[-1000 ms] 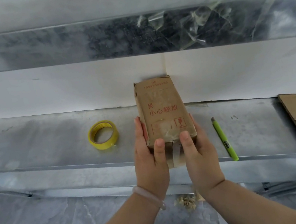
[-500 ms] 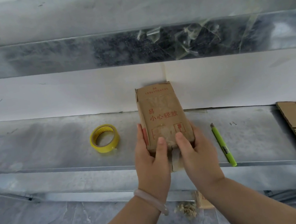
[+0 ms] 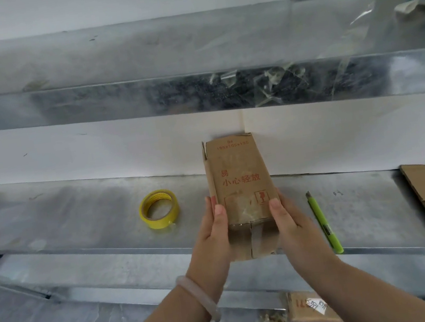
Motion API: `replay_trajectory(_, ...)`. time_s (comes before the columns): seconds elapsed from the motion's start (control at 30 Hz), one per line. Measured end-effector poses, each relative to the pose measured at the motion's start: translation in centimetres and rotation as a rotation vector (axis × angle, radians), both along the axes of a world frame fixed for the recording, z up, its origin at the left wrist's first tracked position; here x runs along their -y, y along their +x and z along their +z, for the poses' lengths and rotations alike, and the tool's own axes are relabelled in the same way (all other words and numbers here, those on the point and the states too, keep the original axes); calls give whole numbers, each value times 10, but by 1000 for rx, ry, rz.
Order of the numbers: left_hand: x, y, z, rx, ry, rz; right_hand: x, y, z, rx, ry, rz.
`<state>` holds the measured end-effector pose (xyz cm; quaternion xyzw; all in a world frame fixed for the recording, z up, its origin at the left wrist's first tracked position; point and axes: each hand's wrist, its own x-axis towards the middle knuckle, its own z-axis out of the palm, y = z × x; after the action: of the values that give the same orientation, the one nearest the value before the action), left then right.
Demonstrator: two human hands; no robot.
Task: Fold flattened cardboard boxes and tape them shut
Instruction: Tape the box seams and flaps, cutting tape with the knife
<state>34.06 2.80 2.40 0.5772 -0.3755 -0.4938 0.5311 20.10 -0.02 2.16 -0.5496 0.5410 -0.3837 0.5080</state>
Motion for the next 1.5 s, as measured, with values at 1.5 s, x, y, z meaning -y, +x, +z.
replay_trajectory(1.5, 61, 68, 7, 483, 2, -14, 73, -13, 29, -64, 91, -19)
